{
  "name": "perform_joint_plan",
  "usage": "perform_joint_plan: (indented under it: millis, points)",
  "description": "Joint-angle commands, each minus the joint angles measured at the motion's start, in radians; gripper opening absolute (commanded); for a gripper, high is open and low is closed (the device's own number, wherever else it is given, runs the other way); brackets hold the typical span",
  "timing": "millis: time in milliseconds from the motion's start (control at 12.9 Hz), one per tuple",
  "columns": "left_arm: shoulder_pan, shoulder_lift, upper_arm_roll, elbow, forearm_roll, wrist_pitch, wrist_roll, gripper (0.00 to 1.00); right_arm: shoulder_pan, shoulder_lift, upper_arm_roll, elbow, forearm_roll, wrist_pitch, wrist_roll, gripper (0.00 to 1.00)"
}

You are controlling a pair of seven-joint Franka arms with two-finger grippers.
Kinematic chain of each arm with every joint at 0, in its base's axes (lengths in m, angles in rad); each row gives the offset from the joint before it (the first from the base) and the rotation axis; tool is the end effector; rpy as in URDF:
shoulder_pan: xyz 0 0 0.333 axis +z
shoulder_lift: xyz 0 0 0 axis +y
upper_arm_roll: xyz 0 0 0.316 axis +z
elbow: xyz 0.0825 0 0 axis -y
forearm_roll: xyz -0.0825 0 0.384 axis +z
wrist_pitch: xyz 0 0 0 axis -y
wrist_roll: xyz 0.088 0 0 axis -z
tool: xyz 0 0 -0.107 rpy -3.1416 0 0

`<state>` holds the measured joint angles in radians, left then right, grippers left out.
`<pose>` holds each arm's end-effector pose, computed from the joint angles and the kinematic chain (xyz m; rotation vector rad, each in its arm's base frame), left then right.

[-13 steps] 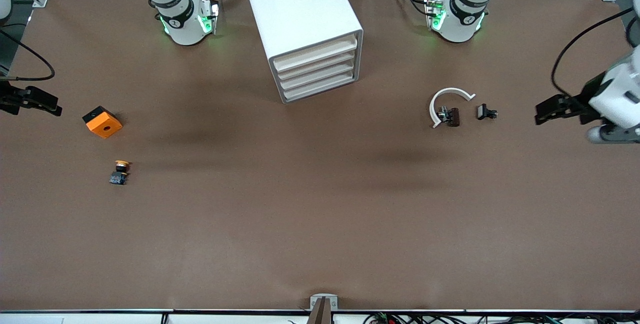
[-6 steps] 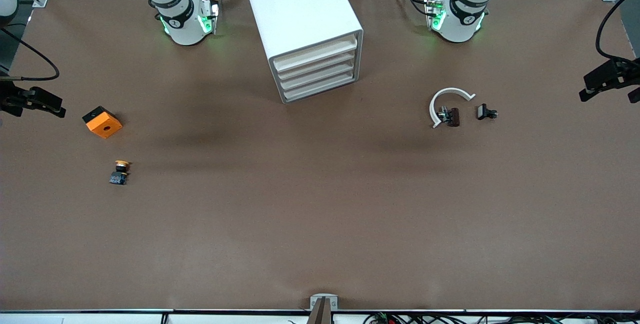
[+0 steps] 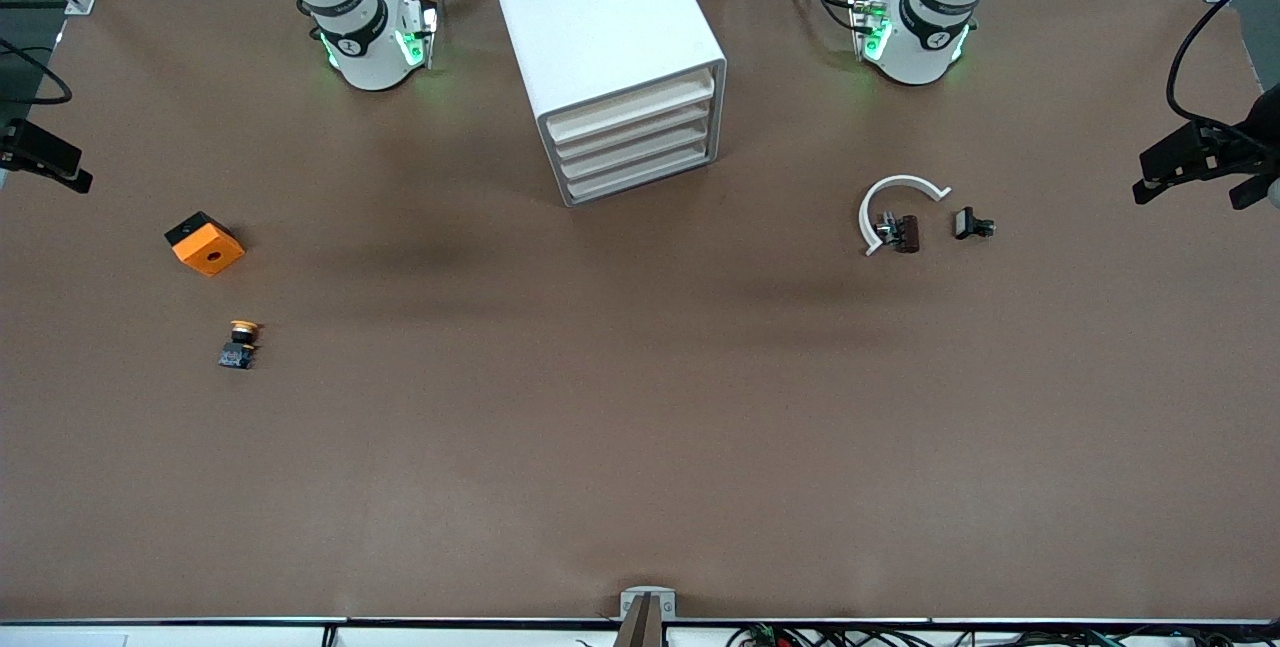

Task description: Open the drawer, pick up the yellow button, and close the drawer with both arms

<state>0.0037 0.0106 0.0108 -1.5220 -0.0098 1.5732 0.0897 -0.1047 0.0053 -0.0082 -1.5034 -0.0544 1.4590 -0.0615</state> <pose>0.5586 0.0070 0.6419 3.1311 -0.1181 0.0643 0.5407 -0.0676 0.6437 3.0895 -0.0867 -0.0838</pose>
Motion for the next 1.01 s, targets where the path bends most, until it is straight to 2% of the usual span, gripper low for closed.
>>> perform_joint_plan:
  millis: [0, 388, 543, 854, 932]
  points:
    - [-0.047, -0.014, 0.051, -0.015, -0.002, 0.011, -0.005, 1.0, 0.019, -0.004, -0.001, 0.008, 0.001, -0.037, 0.026, 1.0]
    - [-0.053, -0.018, 0.044, -0.014, 0.001, -0.018, -0.018, 1.0, 0.002, -0.034, -0.012, 0.002, 0.004, -0.092, 0.028, 1.0]
    - [-0.054, -0.017, 0.026, -0.014, 0.002, -0.025, -0.028, 1.0, -0.058, -0.036, -0.018, 0.0, 0.08, -0.123, 0.022, 1.0]
    - [-0.056, -0.015, 0.015, -0.01, 0.002, -0.035, -0.053, 1.0, -0.029, -0.036, -0.009, 0.017, 0.085, -0.109, 0.011, 1.0]
    - [-0.051, -0.017, 0.015, -0.004, 0.002, -0.036, -0.05, 1.0, -0.012, -0.038, -0.009, 0.032, 0.064, -0.109, 0.018, 1.0]
